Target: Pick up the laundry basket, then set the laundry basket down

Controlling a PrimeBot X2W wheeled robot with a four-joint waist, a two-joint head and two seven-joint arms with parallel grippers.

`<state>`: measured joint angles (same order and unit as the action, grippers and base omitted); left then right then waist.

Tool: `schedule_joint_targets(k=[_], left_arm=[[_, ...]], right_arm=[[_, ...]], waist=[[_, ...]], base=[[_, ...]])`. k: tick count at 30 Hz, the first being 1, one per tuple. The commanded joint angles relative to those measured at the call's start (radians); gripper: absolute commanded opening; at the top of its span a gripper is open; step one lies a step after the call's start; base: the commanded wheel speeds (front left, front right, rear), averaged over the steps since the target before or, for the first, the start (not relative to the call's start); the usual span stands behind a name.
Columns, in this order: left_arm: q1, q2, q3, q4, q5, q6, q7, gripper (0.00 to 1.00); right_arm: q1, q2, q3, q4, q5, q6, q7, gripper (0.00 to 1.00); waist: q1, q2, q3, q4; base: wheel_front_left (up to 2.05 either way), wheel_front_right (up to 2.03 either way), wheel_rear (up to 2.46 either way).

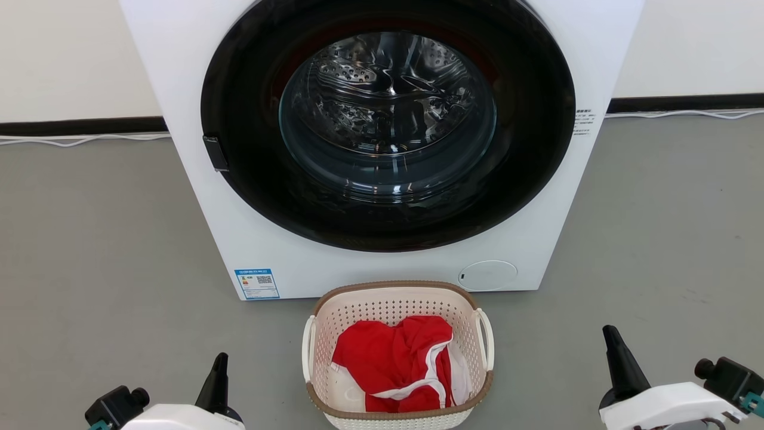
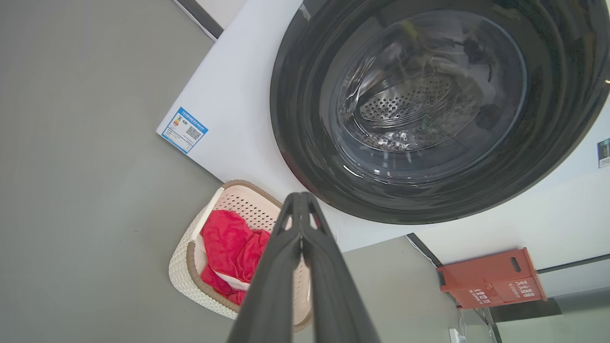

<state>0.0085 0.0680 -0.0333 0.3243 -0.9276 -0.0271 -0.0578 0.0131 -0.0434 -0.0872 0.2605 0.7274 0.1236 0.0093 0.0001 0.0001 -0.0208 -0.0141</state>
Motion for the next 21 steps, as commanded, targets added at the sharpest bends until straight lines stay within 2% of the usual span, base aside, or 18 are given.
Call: schedule_joint_targets(k=[1,21], left_arm=[[-0.061,0.005,0.024,-0.033,-0.033,-0.012,0.010,0.00],[-0.078,-0.002,0.062,-0.047,-0.230,-0.040,0.059,0.00]], right_arm=[[-0.055,-0.005,0.007,-0.025,0.044,0.005,0.007,0.00],[-0.075,-0.005,-0.003,-0.022,0.299,0.005,0.036,0.00]], waist=[[-0.0001,-0.0001,0.001,0.000],[-0.0001,-0.0001,0.008,0.005]], base=[[0.00,0.00,0.00],[0.00,0.00,0.00]])
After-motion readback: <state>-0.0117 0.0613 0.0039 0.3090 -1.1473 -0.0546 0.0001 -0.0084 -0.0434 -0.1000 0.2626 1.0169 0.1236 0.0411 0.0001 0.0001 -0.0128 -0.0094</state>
